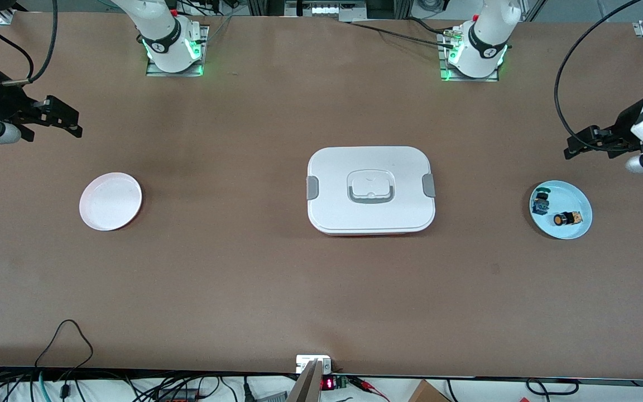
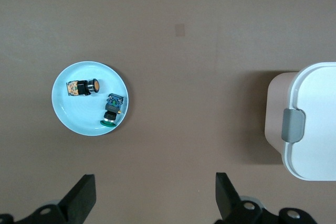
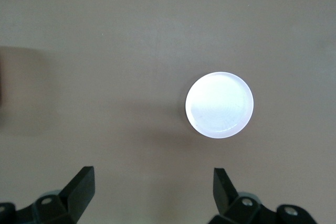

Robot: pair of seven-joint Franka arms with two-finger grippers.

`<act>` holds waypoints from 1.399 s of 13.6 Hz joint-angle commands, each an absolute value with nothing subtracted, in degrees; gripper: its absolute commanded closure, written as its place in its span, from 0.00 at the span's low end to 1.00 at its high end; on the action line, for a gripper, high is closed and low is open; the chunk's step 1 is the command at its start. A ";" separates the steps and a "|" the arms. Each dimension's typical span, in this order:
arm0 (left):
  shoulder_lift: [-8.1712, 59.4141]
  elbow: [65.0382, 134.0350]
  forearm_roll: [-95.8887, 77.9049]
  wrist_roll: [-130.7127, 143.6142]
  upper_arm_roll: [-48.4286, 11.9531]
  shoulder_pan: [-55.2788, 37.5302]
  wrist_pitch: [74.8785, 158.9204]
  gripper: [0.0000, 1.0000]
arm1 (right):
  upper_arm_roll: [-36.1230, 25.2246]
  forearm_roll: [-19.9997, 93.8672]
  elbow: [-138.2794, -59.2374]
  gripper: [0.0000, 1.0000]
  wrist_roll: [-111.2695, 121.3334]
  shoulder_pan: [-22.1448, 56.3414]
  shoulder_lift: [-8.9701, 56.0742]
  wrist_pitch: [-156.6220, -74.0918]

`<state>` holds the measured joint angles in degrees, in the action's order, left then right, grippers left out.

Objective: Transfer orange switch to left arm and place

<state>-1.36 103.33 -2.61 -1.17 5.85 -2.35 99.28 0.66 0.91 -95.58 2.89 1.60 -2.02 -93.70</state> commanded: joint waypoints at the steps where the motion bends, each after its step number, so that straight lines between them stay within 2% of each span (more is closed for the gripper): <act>1: -2.46 104.33 -2.72 -1.32 5.98 -3.25 99.15 0.00 | 0.79 1.76 -94.31 0.00 2.55 1.41 -2.20 -91.76; 19: -1.50 103.27 -2.81 -1.32 5.71 -2.11 97.82 0.00 | 0.79 1.67 -93.78 0.00 2.46 1.32 -1.58 -92.28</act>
<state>-1.36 103.46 -2.61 -1.14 5.37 -2.36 98.66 0.64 0.92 -95.01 2.85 1.57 -1.93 -93.03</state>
